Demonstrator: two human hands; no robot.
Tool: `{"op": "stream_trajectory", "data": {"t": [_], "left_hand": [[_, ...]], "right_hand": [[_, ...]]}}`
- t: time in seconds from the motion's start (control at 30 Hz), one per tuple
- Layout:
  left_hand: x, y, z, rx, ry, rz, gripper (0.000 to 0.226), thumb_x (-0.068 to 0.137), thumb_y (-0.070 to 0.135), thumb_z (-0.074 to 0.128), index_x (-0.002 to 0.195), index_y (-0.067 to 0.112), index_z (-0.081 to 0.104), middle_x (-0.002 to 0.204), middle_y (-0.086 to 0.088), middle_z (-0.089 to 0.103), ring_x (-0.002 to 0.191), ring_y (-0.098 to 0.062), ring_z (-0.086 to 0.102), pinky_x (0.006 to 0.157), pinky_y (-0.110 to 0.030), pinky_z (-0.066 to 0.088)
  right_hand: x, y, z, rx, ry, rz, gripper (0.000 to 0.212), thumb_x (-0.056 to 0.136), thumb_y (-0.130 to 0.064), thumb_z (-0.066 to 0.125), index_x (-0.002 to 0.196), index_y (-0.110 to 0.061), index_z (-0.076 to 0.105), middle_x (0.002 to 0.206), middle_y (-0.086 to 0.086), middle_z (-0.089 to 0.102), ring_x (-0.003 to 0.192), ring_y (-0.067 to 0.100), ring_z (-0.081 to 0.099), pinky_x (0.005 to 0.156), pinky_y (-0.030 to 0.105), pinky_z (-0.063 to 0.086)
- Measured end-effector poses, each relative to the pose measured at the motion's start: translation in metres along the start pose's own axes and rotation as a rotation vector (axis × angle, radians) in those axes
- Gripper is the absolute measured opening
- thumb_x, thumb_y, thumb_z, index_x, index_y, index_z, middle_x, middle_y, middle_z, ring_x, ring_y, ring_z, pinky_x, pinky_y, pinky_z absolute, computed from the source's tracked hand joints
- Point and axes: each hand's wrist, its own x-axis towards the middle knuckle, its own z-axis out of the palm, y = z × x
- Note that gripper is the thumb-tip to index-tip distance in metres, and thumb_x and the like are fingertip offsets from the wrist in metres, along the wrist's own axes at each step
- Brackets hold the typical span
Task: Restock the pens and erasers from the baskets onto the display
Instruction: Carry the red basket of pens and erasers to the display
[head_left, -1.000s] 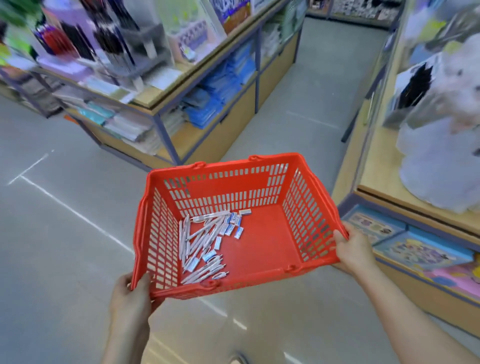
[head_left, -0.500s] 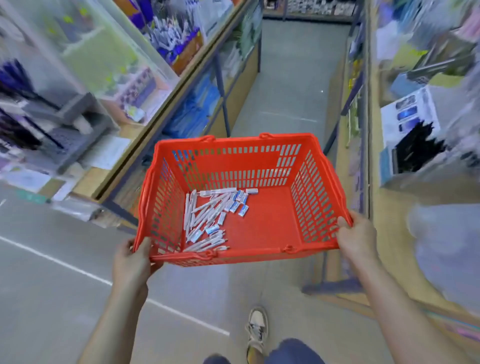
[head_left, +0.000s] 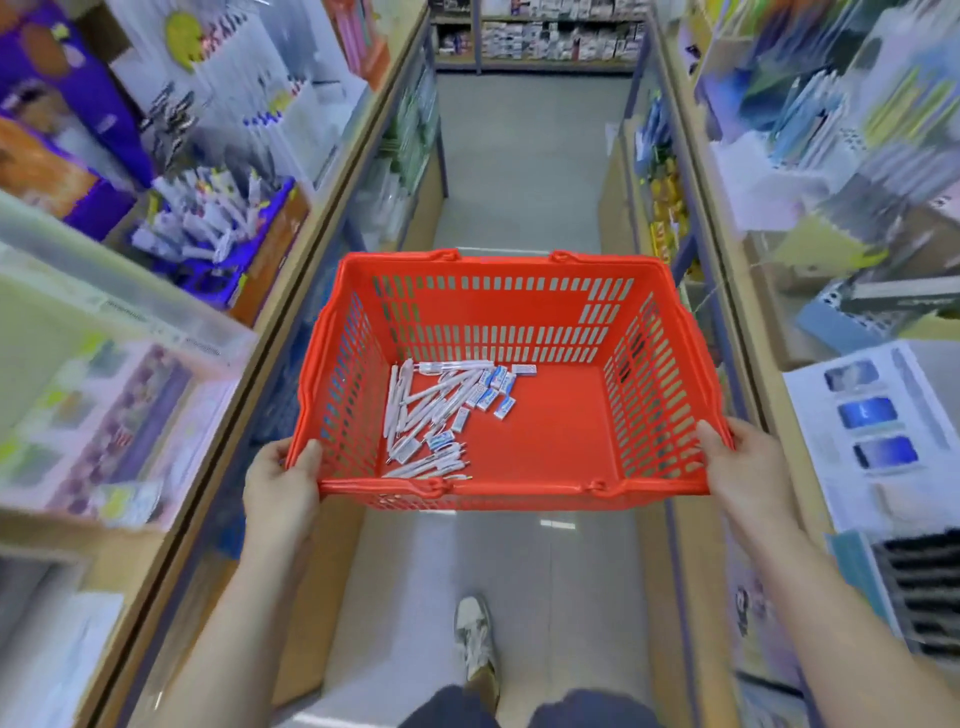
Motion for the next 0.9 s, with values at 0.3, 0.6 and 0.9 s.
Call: {"op": "stream_trajectory", "data": {"t": [0.3, 0.6, 0.9], "left_hand": [[0.193, 0.138, 0.147, 0.107, -0.080, 0.198, 0.061, 0.086, 0.067, 0.040, 0.082, 0.010, 0.064, 0.080, -0.009, 0.070, 0.081, -0.030, 0.067, 0.079, -0.053, 0.054], [0.371, 0.251, 0.310, 0.087, -0.082, 0.223, 0.065, 0.080, 0.074, 0.037, 0.080, 0.014, 0.063, 0.080, -0.014, 0.068, 0.079, -0.033, 0.065, 0.074, -0.057, 0.053], [0.554, 0.375, 0.449, 0.061, -0.101, 0.307, 0.052, 0.099, 0.046, 0.038, 0.085, 0.002, 0.062, 0.075, -0.011, 0.065, 0.067, -0.024, 0.059, 0.057, -0.035, 0.046]], "right_hand": [[0.181, -0.110, 0.054, 0.040, 0.181, 0.009, 0.024, 0.098, -0.019, 0.051, 0.082, -0.011, 0.066, 0.068, 0.007, 0.065, 0.066, 0.026, 0.063, 0.067, 0.038, 0.048], [0.424, -0.218, 0.105, 0.052, 0.203, -0.094, 0.035, 0.096, -0.021, 0.054, 0.104, 0.010, 0.066, 0.096, 0.030, 0.068, 0.095, 0.040, 0.063, 0.072, 0.036, 0.039], [0.639, -0.330, 0.194, 0.084, 0.276, -0.088, 0.046, 0.087, -0.048, 0.049, 0.092, -0.008, 0.071, 0.076, 0.014, 0.070, 0.077, 0.036, 0.068, 0.076, 0.050, 0.053]]}}
